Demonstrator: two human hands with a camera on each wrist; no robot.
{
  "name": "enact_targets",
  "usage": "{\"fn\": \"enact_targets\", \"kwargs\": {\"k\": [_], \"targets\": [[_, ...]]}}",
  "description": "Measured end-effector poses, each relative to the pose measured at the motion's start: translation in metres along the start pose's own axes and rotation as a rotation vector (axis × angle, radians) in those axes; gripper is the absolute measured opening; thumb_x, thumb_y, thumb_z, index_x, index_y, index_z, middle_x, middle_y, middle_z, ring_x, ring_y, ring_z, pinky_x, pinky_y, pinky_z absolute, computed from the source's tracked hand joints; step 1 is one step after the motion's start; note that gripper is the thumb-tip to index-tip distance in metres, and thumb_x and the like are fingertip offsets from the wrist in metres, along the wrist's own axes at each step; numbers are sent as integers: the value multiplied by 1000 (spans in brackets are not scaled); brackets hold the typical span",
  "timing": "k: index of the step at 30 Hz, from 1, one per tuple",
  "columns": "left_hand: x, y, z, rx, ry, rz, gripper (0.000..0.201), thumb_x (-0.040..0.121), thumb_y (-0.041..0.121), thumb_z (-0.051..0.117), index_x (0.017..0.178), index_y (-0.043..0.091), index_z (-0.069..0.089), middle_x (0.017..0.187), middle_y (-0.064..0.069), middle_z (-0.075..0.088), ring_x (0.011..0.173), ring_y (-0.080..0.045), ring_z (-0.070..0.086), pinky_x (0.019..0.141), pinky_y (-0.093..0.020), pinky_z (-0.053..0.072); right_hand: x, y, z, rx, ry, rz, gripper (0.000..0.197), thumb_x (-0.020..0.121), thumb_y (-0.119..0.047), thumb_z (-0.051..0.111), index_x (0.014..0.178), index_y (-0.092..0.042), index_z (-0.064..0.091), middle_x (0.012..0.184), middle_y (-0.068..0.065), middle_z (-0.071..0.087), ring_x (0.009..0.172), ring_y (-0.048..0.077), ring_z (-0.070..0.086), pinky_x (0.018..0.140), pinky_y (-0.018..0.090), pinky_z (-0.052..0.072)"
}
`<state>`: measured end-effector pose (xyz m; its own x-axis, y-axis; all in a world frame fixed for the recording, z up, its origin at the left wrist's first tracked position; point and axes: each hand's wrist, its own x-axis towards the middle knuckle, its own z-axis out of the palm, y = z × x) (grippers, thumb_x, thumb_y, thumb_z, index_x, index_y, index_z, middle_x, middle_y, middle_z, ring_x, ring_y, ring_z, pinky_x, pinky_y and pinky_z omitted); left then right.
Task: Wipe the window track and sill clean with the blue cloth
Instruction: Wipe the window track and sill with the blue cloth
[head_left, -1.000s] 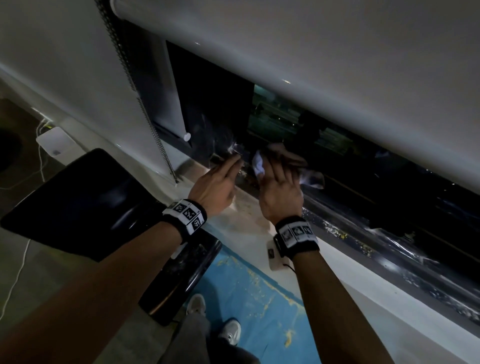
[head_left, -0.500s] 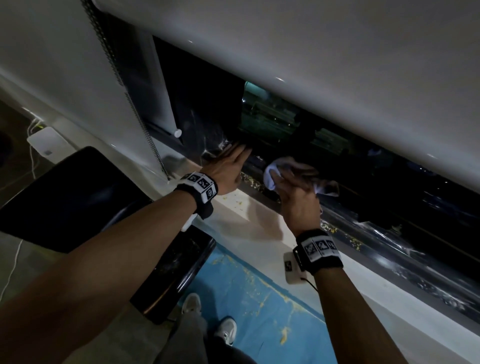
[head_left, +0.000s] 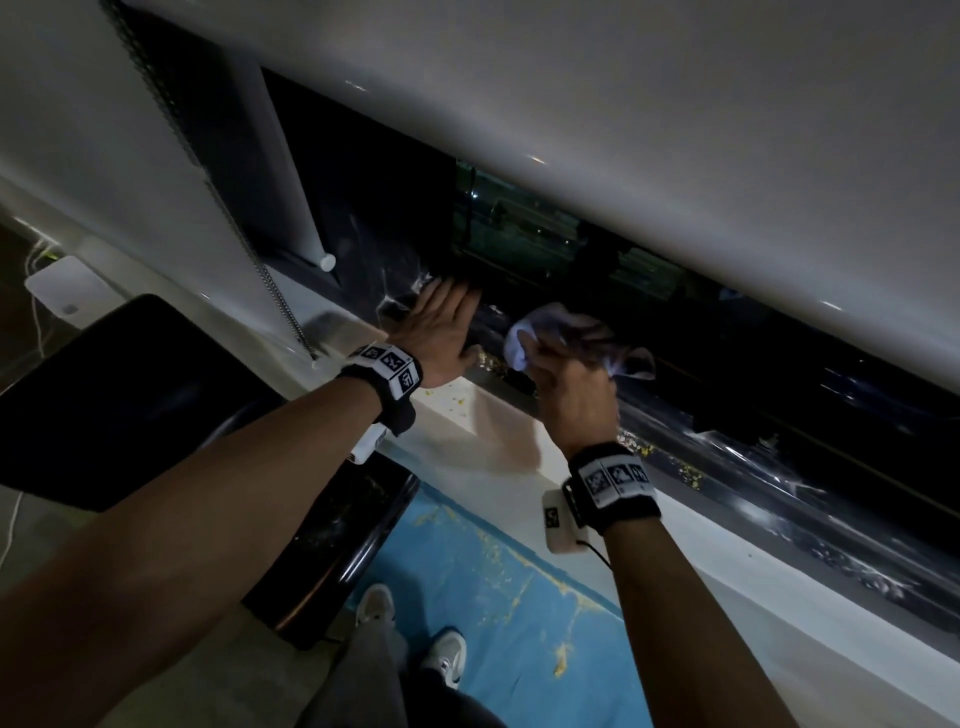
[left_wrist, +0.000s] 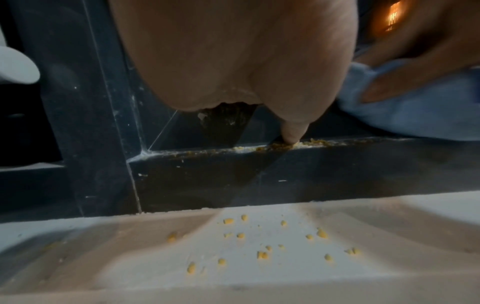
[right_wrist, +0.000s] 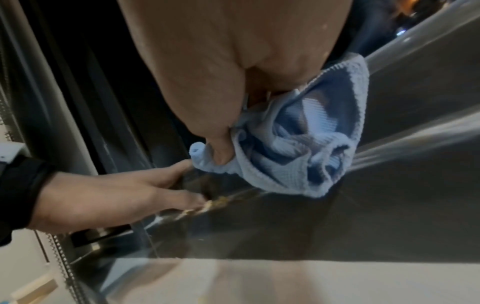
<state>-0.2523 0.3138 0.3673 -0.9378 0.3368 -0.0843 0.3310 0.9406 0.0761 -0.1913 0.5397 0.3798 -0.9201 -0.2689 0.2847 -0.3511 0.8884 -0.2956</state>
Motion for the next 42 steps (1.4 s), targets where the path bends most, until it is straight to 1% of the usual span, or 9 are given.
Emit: {"fn": "enact_targets", "kwargs": {"k": [5,8,11,14,21,28,31,38,42], "targets": [[-2,-4,-3,-97,24,39,90,92,54,34,163,3,14,169,-18,16,158,-34,9,130,-42,-1,28,-22,15,93,-67,20,45,103,-22,62,144,-39,64,153,4,61,125,36,67,83,45,60],[-3,-10,-5,-106,5,37,81,102,57,30,165,10,10,172,-11,9,160,-28,2,130,-40,-2,0,4,5,113,-55,28,47,105,-33,53,151,-44,57,159,1,56,134,30,63,90,43,61],[-3,-8,-3,-133,28,16,74,108,59,19,165,12,12,173,-8,10,160,-25,2,130,-39,-3,-20,16,-3,141,27,21,45,105,-19,60,148,-34,63,160,-2,55,142,26,58,95,41,60],[-3,-1,2,-120,103,31,68,109,52,17,161,8,23,167,-14,24,157,-29,15,130,-41,2,5,-5,6,94,32,20,39,101,-13,67,137,-26,73,152,0,63,127,30,68,88,41,61],[-3,-4,0,-139,128,27,70,107,53,10,160,10,24,165,-12,27,156,-29,18,131,-43,4,-19,26,-6,117,-34,-65,48,103,-16,57,147,-33,64,159,-8,56,140,21,60,101,41,59],[-3,2,2,-121,106,-4,68,108,50,13,160,8,24,166,-14,26,156,-29,17,130,-43,3,10,-8,8,43,-23,-28,41,102,-16,56,138,-30,69,150,-7,64,120,31,71,80,46,65],[-2,0,0,-128,84,-8,67,109,50,14,161,8,22,167,-13,23,157,-28,14,130,-43,2,9,-4,-1,35,-60,-29,42,106,-27,50,143,-40,64,154,-14,59,121,27,71,80,45,65],[-2,2,0,-123,70,-14,66,111,50,13,163,10,18,169,-12,19,158,-27,11,131,-42,-1,-8,1,-14,73,47,48,34,103,-20,63,132,-34,74,140,-10,71,109,26,75,73,36,61],[-2,1,2,-109,121,28,67,108,46,11,158,5,27,162,-18,31,153,-34,24,130,-45,7,20,-20,8,104,-31,67,37,103,-29,57,136,-40,71,142,-9,70,112,31,74,85,42,64]]}}
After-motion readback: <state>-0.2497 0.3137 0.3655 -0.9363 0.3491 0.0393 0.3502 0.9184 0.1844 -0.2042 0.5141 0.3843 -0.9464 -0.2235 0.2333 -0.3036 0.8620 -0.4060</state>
